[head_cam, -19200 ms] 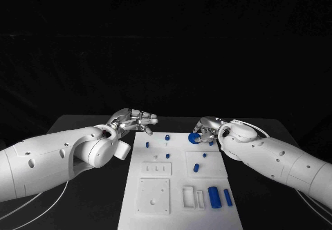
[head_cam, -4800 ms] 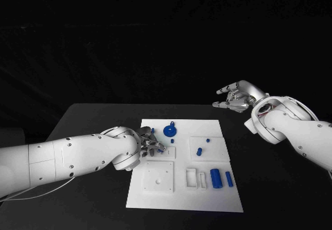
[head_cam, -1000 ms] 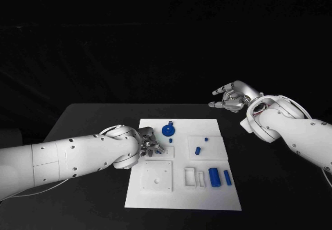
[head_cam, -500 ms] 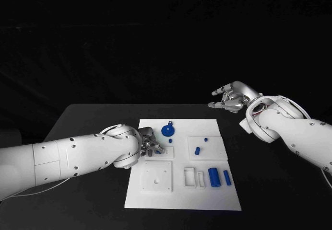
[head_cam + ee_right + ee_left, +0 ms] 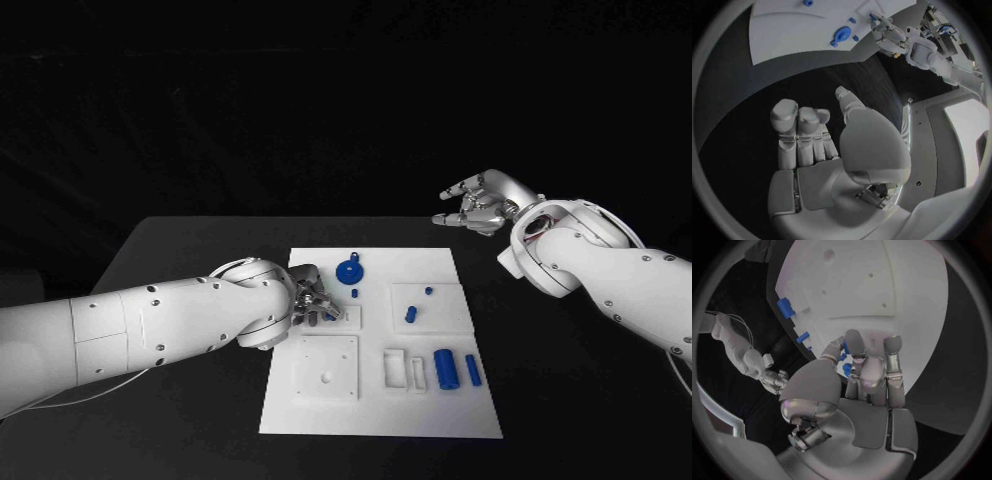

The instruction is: Assemble the parts on the task board

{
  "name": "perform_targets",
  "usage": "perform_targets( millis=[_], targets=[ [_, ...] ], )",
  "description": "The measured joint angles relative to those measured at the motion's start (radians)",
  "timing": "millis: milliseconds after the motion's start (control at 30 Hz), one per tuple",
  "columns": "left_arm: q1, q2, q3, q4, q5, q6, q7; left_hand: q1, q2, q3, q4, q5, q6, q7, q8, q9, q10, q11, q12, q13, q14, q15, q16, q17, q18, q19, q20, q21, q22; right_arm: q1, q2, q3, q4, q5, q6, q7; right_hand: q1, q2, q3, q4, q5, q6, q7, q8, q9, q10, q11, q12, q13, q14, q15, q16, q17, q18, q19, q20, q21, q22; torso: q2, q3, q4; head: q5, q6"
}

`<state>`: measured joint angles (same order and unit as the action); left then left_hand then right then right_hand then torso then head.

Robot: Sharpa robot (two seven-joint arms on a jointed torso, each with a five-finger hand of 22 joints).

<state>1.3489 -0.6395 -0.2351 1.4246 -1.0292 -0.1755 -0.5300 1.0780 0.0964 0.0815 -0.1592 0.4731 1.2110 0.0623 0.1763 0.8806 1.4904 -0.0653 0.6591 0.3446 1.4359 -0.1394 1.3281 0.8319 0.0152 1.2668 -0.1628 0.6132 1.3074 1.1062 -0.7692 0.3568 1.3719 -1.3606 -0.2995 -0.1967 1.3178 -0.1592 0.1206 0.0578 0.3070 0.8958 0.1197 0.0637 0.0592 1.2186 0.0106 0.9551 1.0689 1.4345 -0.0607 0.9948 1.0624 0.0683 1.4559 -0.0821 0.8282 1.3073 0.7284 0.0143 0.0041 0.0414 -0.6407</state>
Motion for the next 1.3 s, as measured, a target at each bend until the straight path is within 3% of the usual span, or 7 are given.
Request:
perform_targets(
  millis=[567,733,900,933,967,1067,1300],
  targets=[
    [0.0,0.006,0.0,-0.008,0.003,0.005,0.0,0.037,0.002,-0.036,0.069,-0.01,0.0,0.0,0.0,0.051,0.0,0.0,0.0,0.003,0.0,0.0,0.0,0.001,0.0,0.0,0.0,-0.004,0.001,-0.001,0.0,0.0,0.001,0.0,0.001,0.0,-0.004,0.004,0.0,0.0,0.0,0.0,0.0,0.0,0.0,0.0,0.0,0.0,0.0,0.0,0.0,0.0,0.0,0.0,0.0,0.0,0.0,0.0,0.0,-0.0003,0.0006,-0.003,0.001],
    [-0.001,0.008,-0.001,-0.01,0.003,0.005,0.0,0.039,-0.003,-0.052,0.095,-0.022,0.0,0.0,0.0,0.066,0.0,0.0,0.0,0.003,0.0,0.001,0.0,0.0,0.0,0.0,0.0,-0.004,0.001,-0.001,0.0,0.0,0.001,0.0,0.001,0.0,-0.004,0.004,0.0,0.0,0.0,0.0,0.0,0.0,0.0,0.0,0.0,0.0,0.0,0.0,0.0,0.0,0.0,0.0,0.0,0.0,0.0,0.0,-0.001,-0.0002,0.0005,-0.003,0.001],
    [-0.001,0.01,-0.001,-0.014,0.003,0.005,0.0,0.034,-0.024,-0.067,0.121,-0.038,0.01,-0.01,0.0,0.072,0.0,0.0,0.0,0.003,-0.001,0.002,0.0,-0.001,0.0,0.0,0.0,-0.004,0.001,-0.001,0.0,0.0,0.001,0.0,0.001,0.0,-0.004,0.004,0.0,0.0,0.0,0.0,0.0,0.0,0.0,0.0,0.0,0.0,0.0,0.0,0.0,0.0,0.0,0.0,0.0,0.0,0.0,0.001,-0.001,-0.0004,0.0005,-0.004,0.002],
    [-0.001,0.01,-0.001,-0.016,0.003,0.005,-0.001,0.033,-0.027,-0.071,0.128,-0.04,0.033,-0.028,-0.016,0.069,0.0,0.0,0.0,0.003,-0.001,0.002,0.0,-0.001,0.0,0.0,0.0,-0.004,0.001,-0.001,0.0,0.0,0.001,0.001,0.001,0.0,-0.004,0.004,0.0,0.0,0.0,0.0,0.0,0.0,0.0,0.0,0.0,0.0,0.0,0.0,0.0,0.0,0.0,0.0,0.0,0.0,0.0,0.001,-0.001,-0.0005,0.0005,-0.004,0.003],
    [-0.002,0.01,-0.002,-0.019,0.002,0.004,-0.001,0.028,-0.033,-0.074,0.135,-0.046,0.081,-0.056,-0.024,-0.006,0.0,0.0,0.0,0.003,-0.001,0.002,0.0,-0.001,0.0,0.0,0.0,-0.004,0.001,-0.001,0.0,0.0,0.001,0.001,0.001,0.0,-0.004,0.004,0.0,0.0,0.0,0.0,0.0,0.0,0.0,0.0,0.0,0.0,0.0,0.0,0.0,0.0,0.0,0.0,0.0,0.0,0.0,0.001,0.0,-0.0007,0.0005,-0.004,0.003],
    [-0.003,0.011,-0.002,-0.02,0.001,0.002,-0.003,0.024,-0.036,-0.077,0.14,-0.055,0.082,-0.065,-0.007,-0.027,0.0,0.0,0.0,0.003,-0.001,0.002,0.0,-0.002,0.0,0.0,0.0,-0.004,0.0,-0.002,0.0,0.0,0.001,0.001,0.001,0.0,-0.004,0.004,0.0,0.0,0.0,0.0,0.0,0.0,0.0,0.0,0.0,0.0,0.0,0.0,0.0,0.0,0.0,0.0,0.0,0.0,0.0,0.001,0.0,-0.0008,0.0005,-0.004,0.003],
    [-0.003,0.012,-0.002,-0.022,0.001,0.002,-0.005,0.023,-0.038,-0.086,0.149,-0.067,0.092,-0.074,-0.007,-0.033,-0.001,0.0,0.0,0.003,-0.001,0.002,0.0,-0.004,0.0,0.0,0.0,-0.004,0.0,-0.002,0.0,0.0,0.001,0.001,0.001,0.0,-0.004,0.004,0.0,0.0,0.0,0.0,0.0,0.0,0.0,0.0,0.0,0.0,0.0,0.0,0.0,0.0,0.0,0.0,0.0,0.0,0.0,0.001,0.0,-0.0008,0.0005,-0.004,0.004]
  ],
)
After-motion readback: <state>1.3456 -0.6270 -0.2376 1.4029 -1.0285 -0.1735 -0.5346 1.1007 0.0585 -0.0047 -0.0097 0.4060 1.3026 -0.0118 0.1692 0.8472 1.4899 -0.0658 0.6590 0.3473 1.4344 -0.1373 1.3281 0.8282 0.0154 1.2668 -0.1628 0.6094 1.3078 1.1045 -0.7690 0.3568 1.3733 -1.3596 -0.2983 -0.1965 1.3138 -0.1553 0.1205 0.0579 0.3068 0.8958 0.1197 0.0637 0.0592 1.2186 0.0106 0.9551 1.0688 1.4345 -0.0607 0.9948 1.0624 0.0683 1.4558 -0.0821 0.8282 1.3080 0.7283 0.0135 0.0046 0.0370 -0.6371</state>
